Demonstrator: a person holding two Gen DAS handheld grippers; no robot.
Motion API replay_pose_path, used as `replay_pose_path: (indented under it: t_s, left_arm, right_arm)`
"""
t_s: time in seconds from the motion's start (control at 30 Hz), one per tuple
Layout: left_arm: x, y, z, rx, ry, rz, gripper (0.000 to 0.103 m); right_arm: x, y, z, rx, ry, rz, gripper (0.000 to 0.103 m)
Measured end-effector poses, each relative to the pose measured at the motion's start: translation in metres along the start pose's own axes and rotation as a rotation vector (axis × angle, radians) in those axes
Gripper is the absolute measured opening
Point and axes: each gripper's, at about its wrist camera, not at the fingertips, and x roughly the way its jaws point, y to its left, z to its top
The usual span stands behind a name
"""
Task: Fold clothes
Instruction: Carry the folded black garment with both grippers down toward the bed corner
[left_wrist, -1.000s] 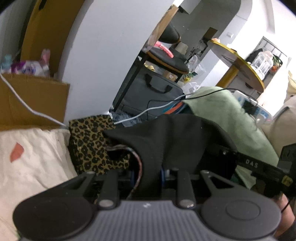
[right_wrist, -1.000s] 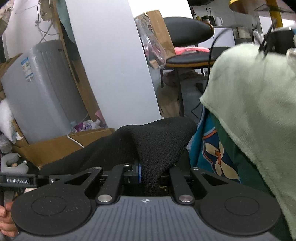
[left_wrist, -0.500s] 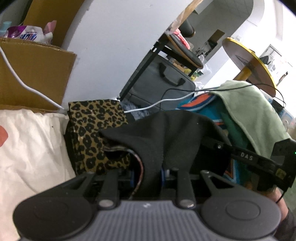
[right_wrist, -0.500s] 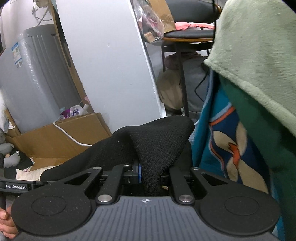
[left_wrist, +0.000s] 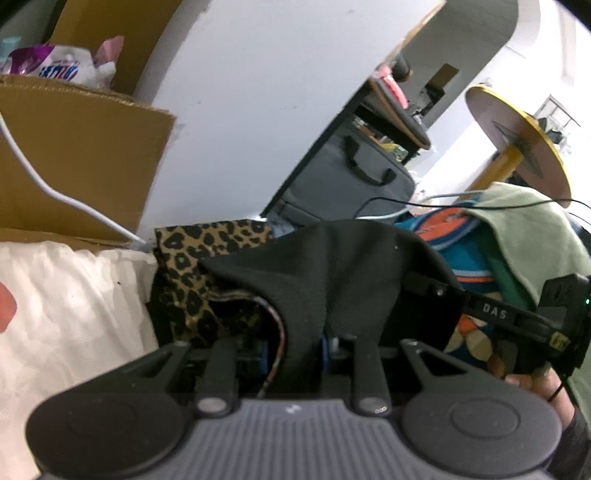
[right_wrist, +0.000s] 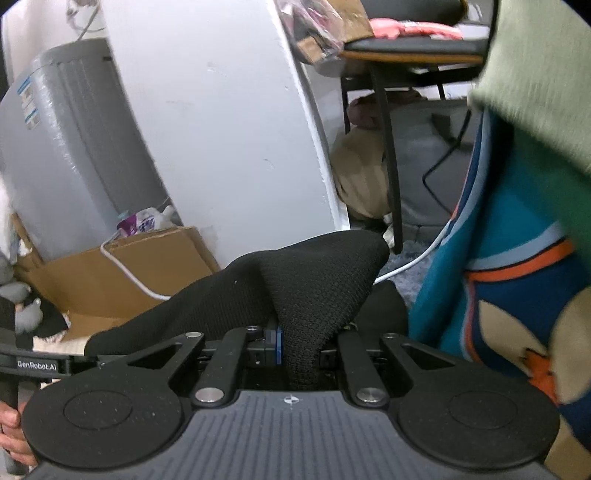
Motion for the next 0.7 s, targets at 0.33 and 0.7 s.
replay_pose_path:
  t_s: [0.33, 0.7]
  left_arm:
    - [0.037, 0.044, 0.014, -0.038, -0.004, 0.023, 0.026]
    - [0.064, 0.082, 0.013, -0.043, 0.0, -0.089, 0.029]
  right_arm:
    - [0.065, -0.006, 0.004, -0.019, 0.092, -0.015, 0.01]
    - [0.132, -0.032, -0.002, 0.06, 0.22, -0.063, 0.026]
